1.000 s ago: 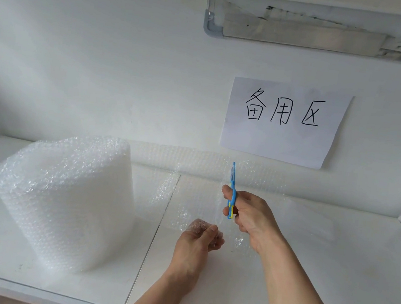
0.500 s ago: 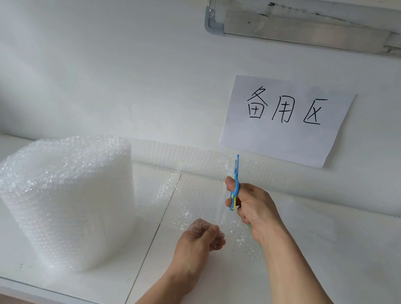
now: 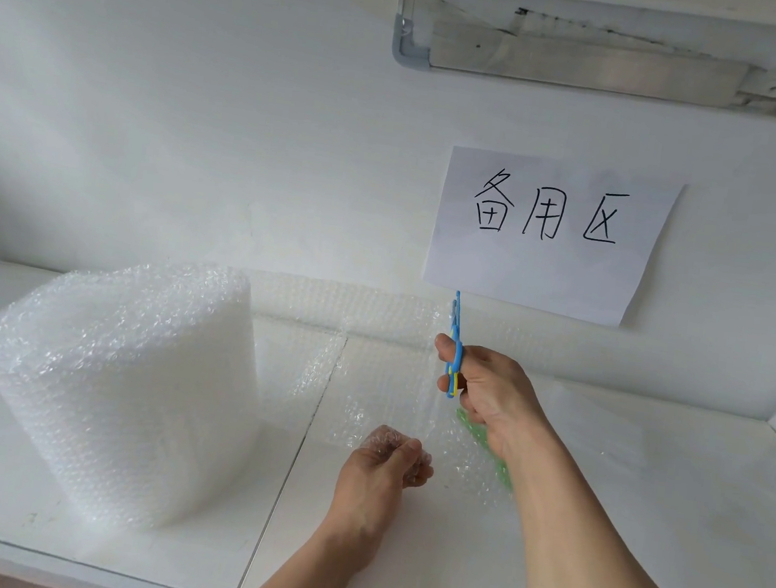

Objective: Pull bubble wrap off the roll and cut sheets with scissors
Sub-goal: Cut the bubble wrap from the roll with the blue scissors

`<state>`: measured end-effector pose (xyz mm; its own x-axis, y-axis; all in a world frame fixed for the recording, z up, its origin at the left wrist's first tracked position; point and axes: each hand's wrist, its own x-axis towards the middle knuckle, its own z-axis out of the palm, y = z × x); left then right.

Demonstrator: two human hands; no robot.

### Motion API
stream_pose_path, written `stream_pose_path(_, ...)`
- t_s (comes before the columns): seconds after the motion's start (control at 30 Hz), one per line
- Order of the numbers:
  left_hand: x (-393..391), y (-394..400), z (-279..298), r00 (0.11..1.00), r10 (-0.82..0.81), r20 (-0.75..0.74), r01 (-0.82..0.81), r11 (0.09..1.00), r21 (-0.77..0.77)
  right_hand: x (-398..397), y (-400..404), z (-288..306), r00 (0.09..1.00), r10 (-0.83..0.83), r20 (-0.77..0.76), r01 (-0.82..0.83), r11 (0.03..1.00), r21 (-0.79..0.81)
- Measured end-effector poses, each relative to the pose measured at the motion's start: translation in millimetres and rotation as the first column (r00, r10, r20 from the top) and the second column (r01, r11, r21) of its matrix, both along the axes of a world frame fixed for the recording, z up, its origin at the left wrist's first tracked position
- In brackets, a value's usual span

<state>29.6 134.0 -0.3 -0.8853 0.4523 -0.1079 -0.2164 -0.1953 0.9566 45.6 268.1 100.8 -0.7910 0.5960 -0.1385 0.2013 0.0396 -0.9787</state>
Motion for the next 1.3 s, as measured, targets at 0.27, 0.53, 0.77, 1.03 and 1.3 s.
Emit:
stream_pose_path(0.27, -0.3, 0.5, 0.5, 1.000, 0.000, -0.001, 0.000, 1.000, -0.007, -2.5, 3.2, 0.7, 1.000, 0.012, -0.002, -0.012, 1.000, -0.026)
stream_pose_path(0.53, 0.6, 0.2, 1.1, 1.000, 0.001, -0.006, -0.001, 1.000, -0.019, -2.4, 7.4, 3.6, 1.000, 0.008, -0.029, -0.009, 0.999, -0.040)
stream_pose_path(0.77, 1.9, -0.4, 2.6, 1.000, 0.005, -0.012, -0.005, 1.000, -0.021, -2.1, 7.8, 7.4, 0.999, 0.021, -0.041, -0.023, 0.999, -0.034)
stream_pose_path(1.03, 1.7, 0.5, 3.1, 1.000, 0.026, -0.002, -0.026, 1.000, -0.014, 0.9, 10.7, 11.7, 0.998, 0.038, -0.051, -0.041, 0.997, -0.060)
stream_pose_path(1.3, -1.1, 1.8, 4.2, 0.998, 0.061, 0.024, -0.061, 0.998, 0.007, 33.7, 17.2, -20.0, 0.996, 0.088, 0.032, -0.085, 0.994, -0.065)
